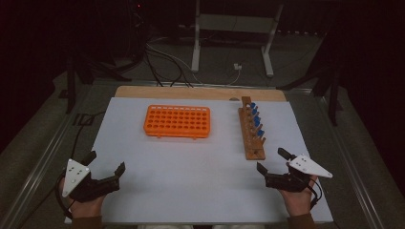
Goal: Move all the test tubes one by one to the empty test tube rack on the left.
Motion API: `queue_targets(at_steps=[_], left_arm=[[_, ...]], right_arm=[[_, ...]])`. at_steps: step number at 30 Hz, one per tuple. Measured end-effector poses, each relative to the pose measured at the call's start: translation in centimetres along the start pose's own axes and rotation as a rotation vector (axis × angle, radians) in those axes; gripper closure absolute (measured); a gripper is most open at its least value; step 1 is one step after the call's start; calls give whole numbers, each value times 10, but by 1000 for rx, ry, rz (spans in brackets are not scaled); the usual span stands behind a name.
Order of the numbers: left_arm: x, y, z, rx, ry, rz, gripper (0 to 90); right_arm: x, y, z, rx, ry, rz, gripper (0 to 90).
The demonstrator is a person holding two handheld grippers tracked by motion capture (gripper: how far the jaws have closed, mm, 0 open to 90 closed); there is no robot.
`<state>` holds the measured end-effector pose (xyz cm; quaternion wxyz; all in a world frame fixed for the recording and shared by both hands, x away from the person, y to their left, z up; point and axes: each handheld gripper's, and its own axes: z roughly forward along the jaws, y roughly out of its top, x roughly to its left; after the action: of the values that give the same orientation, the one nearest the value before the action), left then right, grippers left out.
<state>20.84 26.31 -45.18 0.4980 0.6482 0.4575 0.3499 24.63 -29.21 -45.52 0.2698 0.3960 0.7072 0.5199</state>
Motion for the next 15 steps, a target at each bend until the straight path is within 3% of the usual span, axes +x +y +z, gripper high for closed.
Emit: queue_targets(at_steps=[5, 10, 15], left_arm=[[1, -3, 1, 4, 3, -14, 7], [4, -5, 2, 6, 14, -29, 7], [6, -5, 1, 0, 20, -39, 7]], right_arm=[[-2, 14, 11, 9, 8, -4, 40], [-9, 28, 26, 55, -19, 14, 46], [-14, 34, 36, 70, -20, 6, 46]])
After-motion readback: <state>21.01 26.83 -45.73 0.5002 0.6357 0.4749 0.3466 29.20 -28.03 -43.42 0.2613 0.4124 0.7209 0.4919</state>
